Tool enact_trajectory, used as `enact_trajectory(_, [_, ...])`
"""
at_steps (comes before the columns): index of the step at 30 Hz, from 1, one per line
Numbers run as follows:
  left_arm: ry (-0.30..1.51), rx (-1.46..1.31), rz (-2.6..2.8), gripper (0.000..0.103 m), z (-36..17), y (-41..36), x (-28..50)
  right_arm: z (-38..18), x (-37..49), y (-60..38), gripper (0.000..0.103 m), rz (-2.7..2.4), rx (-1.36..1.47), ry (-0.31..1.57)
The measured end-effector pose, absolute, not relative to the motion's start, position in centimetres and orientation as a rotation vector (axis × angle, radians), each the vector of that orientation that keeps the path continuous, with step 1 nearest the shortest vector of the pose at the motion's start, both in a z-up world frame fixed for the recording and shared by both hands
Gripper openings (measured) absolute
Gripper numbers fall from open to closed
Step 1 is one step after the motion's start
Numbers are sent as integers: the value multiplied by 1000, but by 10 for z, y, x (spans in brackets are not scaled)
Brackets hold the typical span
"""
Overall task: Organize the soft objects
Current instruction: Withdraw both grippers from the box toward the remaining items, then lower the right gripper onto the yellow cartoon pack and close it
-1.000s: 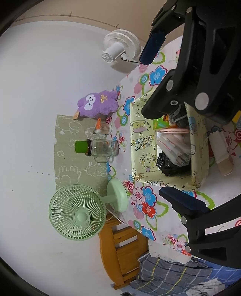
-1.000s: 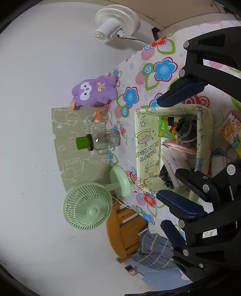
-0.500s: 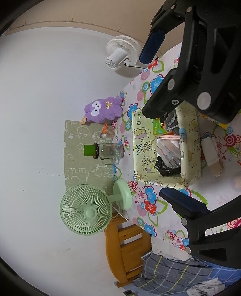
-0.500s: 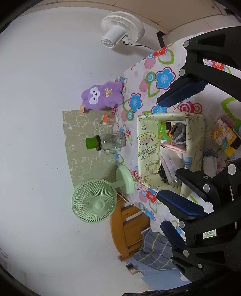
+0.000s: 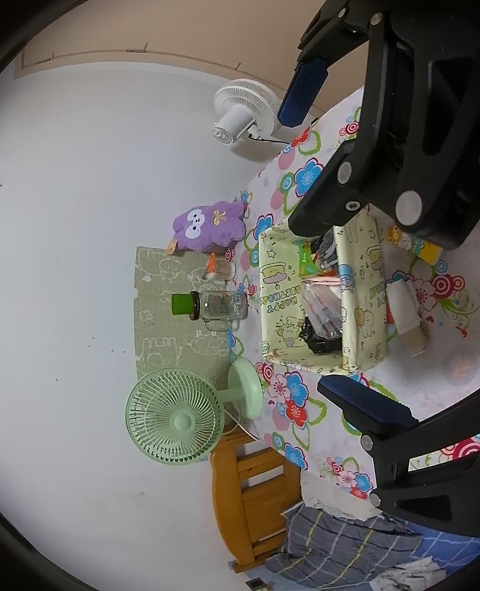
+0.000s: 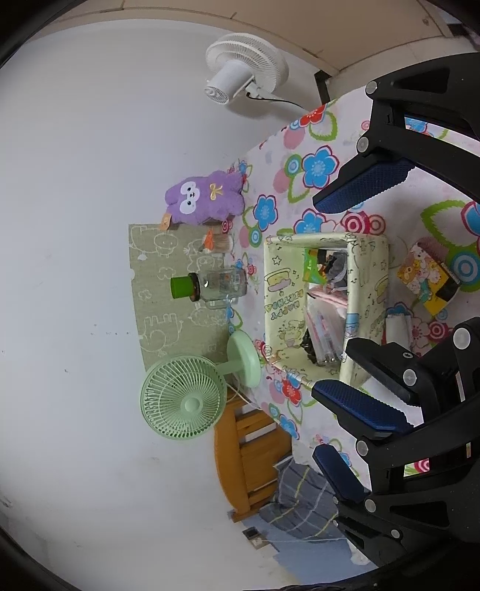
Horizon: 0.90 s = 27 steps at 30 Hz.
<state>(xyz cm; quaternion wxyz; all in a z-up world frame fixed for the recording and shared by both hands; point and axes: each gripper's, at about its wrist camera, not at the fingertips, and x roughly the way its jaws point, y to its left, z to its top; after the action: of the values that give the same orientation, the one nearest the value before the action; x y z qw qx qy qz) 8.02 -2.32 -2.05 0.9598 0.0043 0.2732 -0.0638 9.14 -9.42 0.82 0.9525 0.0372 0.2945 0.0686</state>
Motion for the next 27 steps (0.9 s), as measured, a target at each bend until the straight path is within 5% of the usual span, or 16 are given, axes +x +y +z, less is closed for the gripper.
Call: enact_trajectory(27, [622, 5, -104, 93, -74, -20, 58, -47, 68, -89, 93, 141, 52, 678])
